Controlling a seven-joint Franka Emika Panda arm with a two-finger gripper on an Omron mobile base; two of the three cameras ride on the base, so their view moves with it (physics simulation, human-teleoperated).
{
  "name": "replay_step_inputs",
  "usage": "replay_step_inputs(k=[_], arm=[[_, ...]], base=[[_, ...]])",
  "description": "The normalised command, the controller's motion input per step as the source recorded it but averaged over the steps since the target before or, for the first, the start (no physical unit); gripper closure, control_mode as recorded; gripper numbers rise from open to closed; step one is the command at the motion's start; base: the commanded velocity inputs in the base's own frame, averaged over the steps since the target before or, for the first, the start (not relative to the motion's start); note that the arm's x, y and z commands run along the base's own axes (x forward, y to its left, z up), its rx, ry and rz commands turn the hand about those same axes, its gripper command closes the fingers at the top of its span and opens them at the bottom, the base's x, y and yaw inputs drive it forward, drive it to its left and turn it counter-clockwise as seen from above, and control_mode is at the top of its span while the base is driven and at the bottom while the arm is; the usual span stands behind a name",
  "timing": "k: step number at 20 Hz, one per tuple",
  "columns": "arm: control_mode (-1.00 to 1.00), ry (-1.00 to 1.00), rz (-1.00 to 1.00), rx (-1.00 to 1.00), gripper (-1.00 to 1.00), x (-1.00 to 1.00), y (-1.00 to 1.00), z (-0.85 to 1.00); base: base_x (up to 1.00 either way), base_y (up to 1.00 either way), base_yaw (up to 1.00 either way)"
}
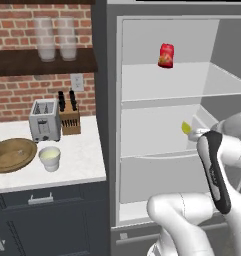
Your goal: Grab a lemon wedge from the fridge and one ice cube from the ice bowl, and put them in the glass of lemonade.
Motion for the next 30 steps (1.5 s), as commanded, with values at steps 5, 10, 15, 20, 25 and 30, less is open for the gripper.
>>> replay_step_inputs(k=[5,10,15,20,25,30], arm=[[-1.0,0.08,0.0,-0.01,-1.0,0.58,-0.34,-0.2],[-1.0,0.02,0.06,0.0,-1.0,0.4,-0.25,-0.25],[-1.0,-0.01,0.13,0.0,-1.0,0.36,-0.07,-0.32],[-1.0,-0.01,0.12,0.0,-1.0,0.42,0.0,-0.23],[-1.0,0.0,0.03,0.0,-1.0,0.5,0.0,-0.01],[-1.0,0.0,0.0,0.0,-1.0,0.56,-0.01,0.0]], base=[[0.0,0.0,0.0],[0.0,0.0,0.0],[0.0,0.0,0.0],[0.0,0.0,0.0],[0.0,0.0,0.0],[0.0,0.0,0.0]])
